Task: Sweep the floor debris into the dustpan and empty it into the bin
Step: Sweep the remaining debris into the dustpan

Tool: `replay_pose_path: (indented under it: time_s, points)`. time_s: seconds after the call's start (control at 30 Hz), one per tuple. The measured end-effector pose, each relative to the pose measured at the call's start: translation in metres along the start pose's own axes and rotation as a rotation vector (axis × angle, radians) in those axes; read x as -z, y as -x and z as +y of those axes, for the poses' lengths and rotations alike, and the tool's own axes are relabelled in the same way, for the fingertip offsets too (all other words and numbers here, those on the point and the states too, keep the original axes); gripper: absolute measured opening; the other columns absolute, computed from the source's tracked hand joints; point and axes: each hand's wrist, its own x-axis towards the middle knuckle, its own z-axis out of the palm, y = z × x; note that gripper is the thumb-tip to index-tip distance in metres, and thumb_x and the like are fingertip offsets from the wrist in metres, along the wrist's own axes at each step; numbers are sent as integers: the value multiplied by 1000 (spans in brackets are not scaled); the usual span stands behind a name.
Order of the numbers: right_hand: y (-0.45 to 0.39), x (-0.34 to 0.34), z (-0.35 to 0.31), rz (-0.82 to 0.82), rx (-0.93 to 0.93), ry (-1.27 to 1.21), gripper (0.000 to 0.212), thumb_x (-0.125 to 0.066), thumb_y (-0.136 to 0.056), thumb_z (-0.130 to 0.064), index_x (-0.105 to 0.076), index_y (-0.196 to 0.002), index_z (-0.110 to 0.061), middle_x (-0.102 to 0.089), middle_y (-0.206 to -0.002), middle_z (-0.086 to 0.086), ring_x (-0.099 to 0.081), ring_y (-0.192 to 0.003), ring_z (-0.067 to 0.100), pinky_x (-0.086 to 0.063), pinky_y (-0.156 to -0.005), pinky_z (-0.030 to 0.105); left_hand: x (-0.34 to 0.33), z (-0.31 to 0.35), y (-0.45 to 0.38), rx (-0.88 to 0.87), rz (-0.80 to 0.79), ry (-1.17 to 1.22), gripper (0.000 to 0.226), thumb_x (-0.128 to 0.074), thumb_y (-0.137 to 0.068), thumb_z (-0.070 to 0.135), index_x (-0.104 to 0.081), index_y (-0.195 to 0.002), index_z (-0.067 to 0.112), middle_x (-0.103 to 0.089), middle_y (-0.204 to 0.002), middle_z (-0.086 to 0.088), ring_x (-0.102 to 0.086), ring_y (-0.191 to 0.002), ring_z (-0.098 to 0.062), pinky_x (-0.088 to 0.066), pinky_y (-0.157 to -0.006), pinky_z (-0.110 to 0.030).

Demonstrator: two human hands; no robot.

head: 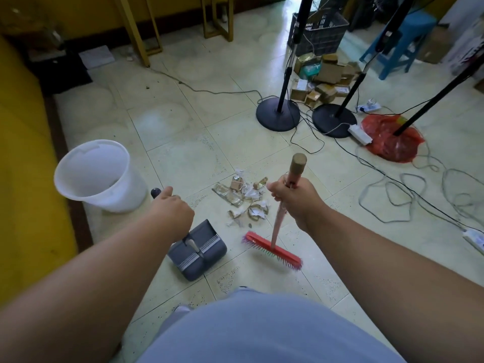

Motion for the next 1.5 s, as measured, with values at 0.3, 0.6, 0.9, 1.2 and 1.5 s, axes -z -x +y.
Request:
replay_pose_path:
  time_s: [0.3, 0.6, 0.9, 1.2, 1.5]
  points:
    - [-10, -11, 22, -30, 86, 213, 43, -63, -94, -31, -55, -83, 11, -47, -70, 5, -43, -64, 15, -38, -59, 29, -26, 11, 1, -74, -37, -38, 14, -51, -91, 27, -64, -97, 28, -66, -99, 6, -55, -99, -18, -21, -100, -41]
    - [-19, -13, 23, -50, 144, 287, 36, -62, -94, -34, -59, -72, -5, -59, -76, 10, -53, -71, 15, -42, -68, 29, -40, 12, 7, 122, 37, 164, 35, -46, -93, 43, -56, -124, 31, -31, -149, -8, -17, -142, -28, -7, -115, -54]
    - [-11, -14, 30, -444, 90, 841, 20, -61, -90, -30, -64, -88, -11, -64, -85, 4, -58, -81, 21, -46, -71, 30, -47, 34, 16, 783, 81, 1330, 107, -58, -84, 0, 18, -153, 33, -30, -144, -15, -51, -90, -25, -46, -71, -36]
    - [14, -31, 66, -615, 85, 1123, 37, -53, -95, -44, -64, -101, -9, -66, -100, 10, -61, -94, 28, -51, -85, 36, -54, 30, -2, 857, 182, 1571, 95, -53, -88, 4, 5, -144, 55, -61, -98, -8, -65, -82, -28, -57, -71, -43]
    - [1, 6, 63, -228, 189, 942, 34, -45, -78, -34, -63, -81, -5, -68, -82, 12, -64, -80, 32, -56, -70, 41, -60, 7, -28, 1047, 211, 1804, 45, -58, -72, 18, -51, -116, 11, -67, -102, -18, -68, -88, -36, -57, -81, -53]
